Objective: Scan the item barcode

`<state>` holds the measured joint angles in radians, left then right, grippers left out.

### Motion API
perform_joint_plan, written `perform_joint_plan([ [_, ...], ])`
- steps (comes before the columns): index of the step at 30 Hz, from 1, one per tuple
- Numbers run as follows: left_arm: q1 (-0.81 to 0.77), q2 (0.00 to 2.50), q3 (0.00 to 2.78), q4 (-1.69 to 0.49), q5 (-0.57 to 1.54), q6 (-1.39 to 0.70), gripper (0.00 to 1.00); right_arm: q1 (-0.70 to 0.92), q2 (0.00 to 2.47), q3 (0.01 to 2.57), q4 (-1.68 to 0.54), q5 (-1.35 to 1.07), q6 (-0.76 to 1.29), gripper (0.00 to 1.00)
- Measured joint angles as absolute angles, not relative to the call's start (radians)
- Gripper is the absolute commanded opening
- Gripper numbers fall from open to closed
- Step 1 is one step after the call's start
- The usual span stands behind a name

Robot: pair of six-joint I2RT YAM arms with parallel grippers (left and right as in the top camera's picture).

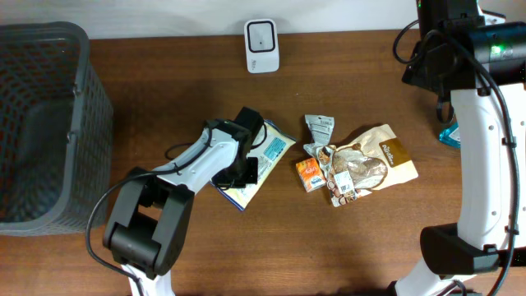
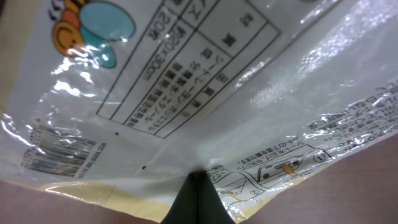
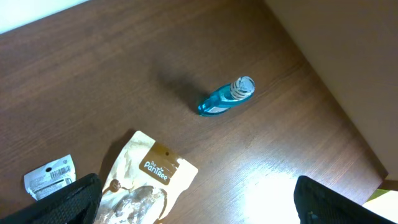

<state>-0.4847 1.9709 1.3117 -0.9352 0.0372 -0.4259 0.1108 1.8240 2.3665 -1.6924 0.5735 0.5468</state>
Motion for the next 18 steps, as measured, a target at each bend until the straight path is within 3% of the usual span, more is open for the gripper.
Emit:
perform_joint_plan([
  [6,-0.427,1.971,1.313,-0.807,0.047,-0.394,0.0,0.111,1.824,2.366,-1.692,0.574,0.547,0.98],
  [18,-0.342,1.974,1.312,-0.447,0.031,-0.054,0.0,0.111,1.824,2.366,-1.692,0.574,0.547,0.98],
])
